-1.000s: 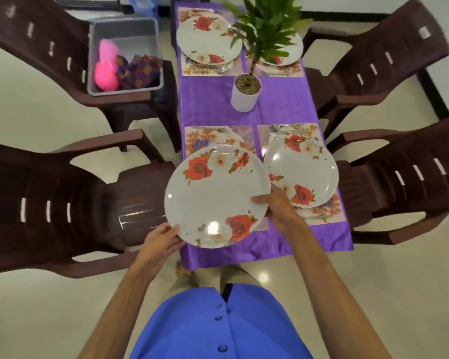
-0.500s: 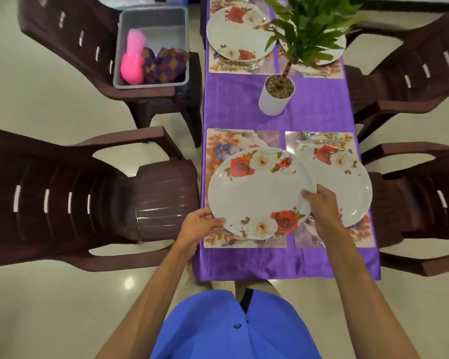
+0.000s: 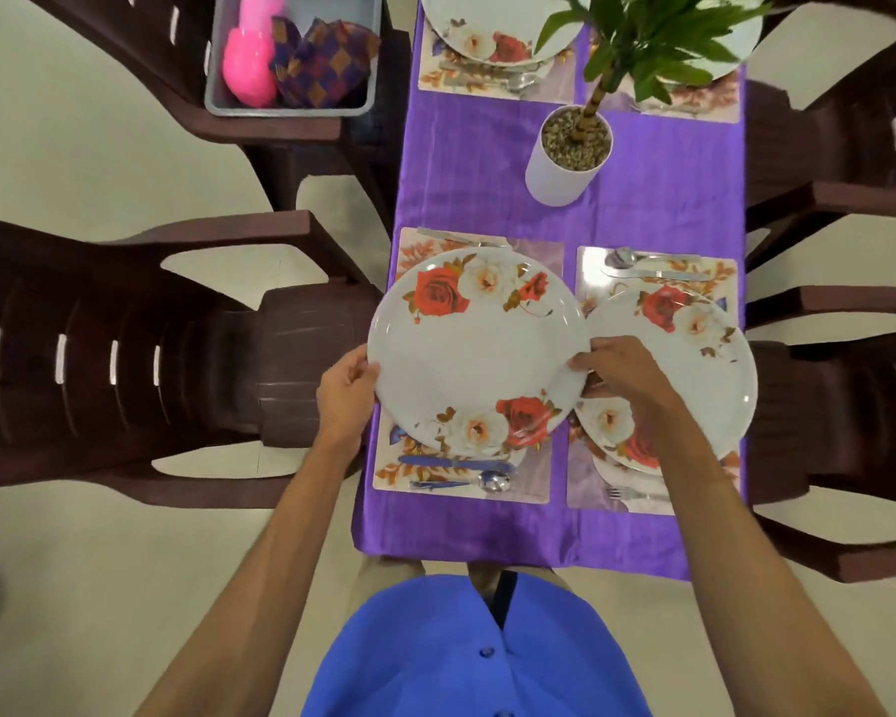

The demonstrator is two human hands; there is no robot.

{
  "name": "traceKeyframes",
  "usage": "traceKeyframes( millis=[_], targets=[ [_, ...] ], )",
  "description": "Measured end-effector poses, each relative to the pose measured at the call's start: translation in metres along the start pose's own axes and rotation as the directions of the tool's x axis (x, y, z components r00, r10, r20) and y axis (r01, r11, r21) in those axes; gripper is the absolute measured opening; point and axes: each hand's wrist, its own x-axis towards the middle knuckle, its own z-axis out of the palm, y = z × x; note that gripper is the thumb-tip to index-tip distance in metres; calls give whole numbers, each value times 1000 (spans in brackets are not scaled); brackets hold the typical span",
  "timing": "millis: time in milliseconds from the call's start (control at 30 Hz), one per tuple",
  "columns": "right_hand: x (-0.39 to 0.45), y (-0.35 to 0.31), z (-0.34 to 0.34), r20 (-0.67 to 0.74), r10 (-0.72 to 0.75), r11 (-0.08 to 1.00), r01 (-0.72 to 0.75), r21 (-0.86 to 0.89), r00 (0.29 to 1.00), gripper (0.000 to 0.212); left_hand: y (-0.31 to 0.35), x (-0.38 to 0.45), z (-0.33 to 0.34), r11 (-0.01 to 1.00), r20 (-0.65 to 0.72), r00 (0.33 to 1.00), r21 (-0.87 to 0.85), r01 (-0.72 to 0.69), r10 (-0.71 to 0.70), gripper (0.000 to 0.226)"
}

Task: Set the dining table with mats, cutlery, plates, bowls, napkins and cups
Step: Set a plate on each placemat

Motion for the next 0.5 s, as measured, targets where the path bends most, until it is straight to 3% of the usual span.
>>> traceKeyframes(
  millis=[200, 300, 400, 500],
  targets=[
    [16, 13, 4, 33, 45, 997, -43, -70, 998, 13, 11, 21, -2, 996, 27, 999, 86, 24, -27, 16],
    [15, 10, -2, 200, 96, 982, -60, -179, 975, 23, 18, 20, 0, 1000, 44, 999, -7, 10, -9, 22],
    [10, 9, -9, 374, 196, 956, -92, -277, 906, 24, 28, 22, 1, 994, 46, 995, -59, -88, 91, 29],
    [13, 19, -3, 220, 107, 993, -92, -78, 970, 31, 40, 29, 4, 984, 69, 982, -55, -172, 175, 30]
  ],
)
